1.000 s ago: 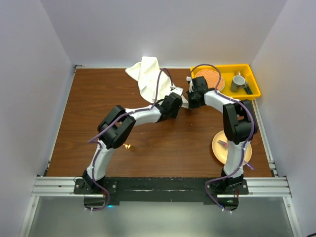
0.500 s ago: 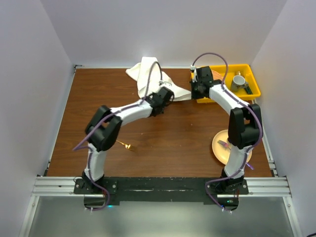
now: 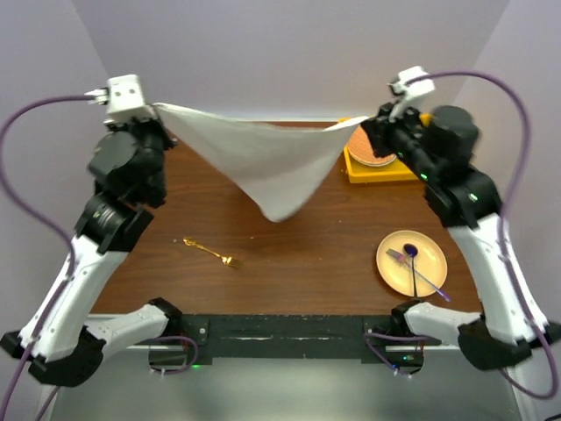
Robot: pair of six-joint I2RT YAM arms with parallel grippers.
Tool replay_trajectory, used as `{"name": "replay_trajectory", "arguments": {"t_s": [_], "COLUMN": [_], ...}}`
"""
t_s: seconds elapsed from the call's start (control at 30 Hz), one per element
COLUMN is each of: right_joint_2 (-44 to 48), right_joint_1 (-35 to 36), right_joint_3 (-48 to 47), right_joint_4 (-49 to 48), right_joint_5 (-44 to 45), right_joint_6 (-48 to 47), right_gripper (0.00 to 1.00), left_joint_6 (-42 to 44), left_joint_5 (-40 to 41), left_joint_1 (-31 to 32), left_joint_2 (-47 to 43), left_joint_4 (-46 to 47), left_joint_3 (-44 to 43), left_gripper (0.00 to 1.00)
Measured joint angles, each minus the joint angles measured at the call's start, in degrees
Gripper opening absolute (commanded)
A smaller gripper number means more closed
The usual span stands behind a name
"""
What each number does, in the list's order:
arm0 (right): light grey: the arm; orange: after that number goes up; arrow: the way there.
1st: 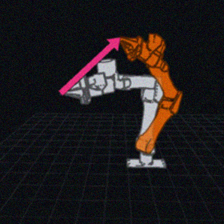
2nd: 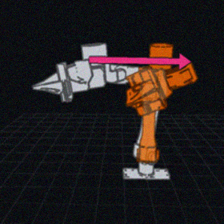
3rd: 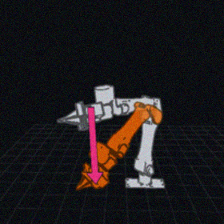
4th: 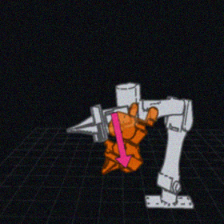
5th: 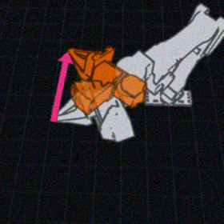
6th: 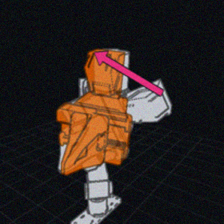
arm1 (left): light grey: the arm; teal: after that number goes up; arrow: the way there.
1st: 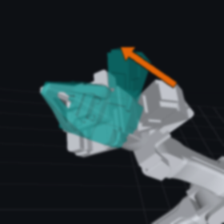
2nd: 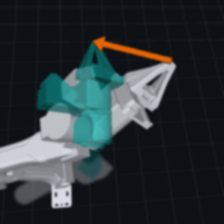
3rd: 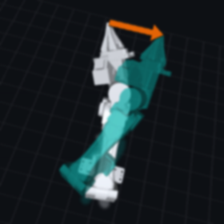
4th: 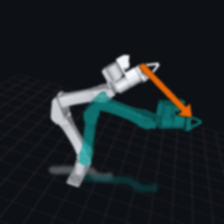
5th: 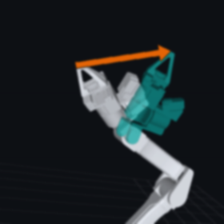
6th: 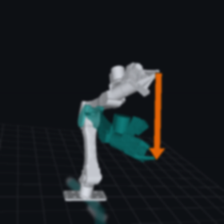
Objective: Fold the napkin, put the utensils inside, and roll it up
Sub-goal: Flatten the napkin out
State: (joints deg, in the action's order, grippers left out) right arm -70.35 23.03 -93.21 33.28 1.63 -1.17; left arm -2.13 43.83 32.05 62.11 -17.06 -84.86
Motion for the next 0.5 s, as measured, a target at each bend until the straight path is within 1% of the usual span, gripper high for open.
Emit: {"name": "replay_trajectory", "arguments": {"t_s": [0.1,0.17,0.27,0.37,0.43,0.5], "right_joint_2": [7.58,10.99,14.71,13.73,10.03,3.87], "right_joint_1": [1.40,1.46,1.90,2.05,1.99,1.75], "right_joint_3": [-2.71,-3.67,-4.59,-4.72,-5.40,-6.60], "right_joint_4": [-0.59,-1.40,-2.99,-4.26,-4.09,-4.46], "right_joint_5": [-3.96,-6.62,-10.29,-9.68,-7.06,-2.97], "right_joint_6": [-0.28,0.00,0.50,1.77,2.71,3.58], "right_gripper": [0.00,0.00,0.00,0.00,0.00,0.00], "left_joint_6": [3.15,5.05,7.74,10.95,13.22,13.90], "left_joint_5": [0.48,-0.17,-0.68,1.07,3.43,5.01], "left_joint_1": [0.00,0.33,1.05,1.07,0.13,-2.38], "left_joint_2": [-5.62,-8.57,-10.05,-7.02,-2.69,4.48], "left_joint_4": [2.82,5.20,9.99,15.10,18.23,19.10], "left_joint_3": [-0.24,-0.26,-0.37,-0.46,-0.94,-3.43], "left_gripper": [0.00,0.00,0.00,0.00,0.00,0.00]}}
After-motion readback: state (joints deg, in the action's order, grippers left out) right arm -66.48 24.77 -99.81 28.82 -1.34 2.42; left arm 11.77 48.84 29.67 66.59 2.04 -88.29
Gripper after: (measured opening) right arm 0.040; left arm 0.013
